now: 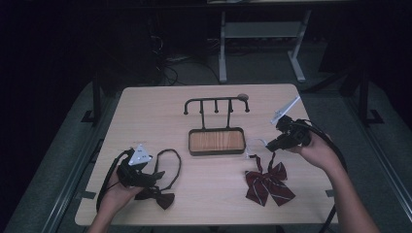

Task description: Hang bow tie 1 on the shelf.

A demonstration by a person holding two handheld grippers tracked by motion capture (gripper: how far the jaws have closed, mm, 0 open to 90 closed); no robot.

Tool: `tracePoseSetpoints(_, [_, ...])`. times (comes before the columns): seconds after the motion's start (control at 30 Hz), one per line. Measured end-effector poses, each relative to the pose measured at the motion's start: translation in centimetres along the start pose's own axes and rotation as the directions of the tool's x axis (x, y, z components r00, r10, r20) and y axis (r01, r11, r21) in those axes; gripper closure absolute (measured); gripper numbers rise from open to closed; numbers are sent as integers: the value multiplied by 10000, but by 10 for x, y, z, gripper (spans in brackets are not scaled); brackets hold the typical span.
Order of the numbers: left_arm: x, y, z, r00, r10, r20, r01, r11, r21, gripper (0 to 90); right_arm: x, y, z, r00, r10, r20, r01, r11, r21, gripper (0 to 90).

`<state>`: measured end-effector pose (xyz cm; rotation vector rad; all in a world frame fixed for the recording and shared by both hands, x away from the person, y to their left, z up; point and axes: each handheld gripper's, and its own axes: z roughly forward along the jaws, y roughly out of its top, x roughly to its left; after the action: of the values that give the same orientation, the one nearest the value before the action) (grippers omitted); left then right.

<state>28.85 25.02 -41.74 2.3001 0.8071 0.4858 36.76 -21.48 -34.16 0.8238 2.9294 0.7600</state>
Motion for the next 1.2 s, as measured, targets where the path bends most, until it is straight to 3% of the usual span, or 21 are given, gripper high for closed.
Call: tracePoseSetpoints(1.2, [0,0,-1,10000,24,3,-24,9999,-99,277,12,33,-34,9977,-655,-143,646,9962,-583,867])
